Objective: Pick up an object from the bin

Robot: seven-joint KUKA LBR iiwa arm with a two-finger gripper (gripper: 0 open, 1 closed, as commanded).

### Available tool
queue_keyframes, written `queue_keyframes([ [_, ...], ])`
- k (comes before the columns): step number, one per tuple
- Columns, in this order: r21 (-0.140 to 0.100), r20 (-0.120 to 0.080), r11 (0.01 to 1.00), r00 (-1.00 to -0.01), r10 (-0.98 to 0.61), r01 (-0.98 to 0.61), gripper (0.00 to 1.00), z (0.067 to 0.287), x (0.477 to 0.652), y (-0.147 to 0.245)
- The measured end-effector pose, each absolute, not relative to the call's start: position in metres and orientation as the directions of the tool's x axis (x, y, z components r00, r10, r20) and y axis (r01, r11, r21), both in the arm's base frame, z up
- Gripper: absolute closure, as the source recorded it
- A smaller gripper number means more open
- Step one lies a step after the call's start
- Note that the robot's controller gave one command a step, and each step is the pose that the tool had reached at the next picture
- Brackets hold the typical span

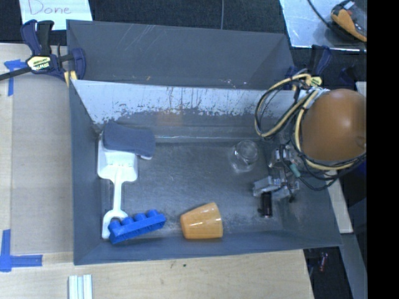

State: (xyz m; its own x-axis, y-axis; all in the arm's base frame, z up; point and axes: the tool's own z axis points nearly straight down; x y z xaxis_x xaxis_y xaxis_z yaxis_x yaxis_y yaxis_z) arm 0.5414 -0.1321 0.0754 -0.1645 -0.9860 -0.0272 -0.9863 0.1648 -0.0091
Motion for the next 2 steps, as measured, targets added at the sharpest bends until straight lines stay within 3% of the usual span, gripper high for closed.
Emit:
queue_keyframes([
  [2, -0.01, -0.027, 0.168, -0.168, -0.985, -0.986, 1.0, 0.113, 0.541, -0.133],
])
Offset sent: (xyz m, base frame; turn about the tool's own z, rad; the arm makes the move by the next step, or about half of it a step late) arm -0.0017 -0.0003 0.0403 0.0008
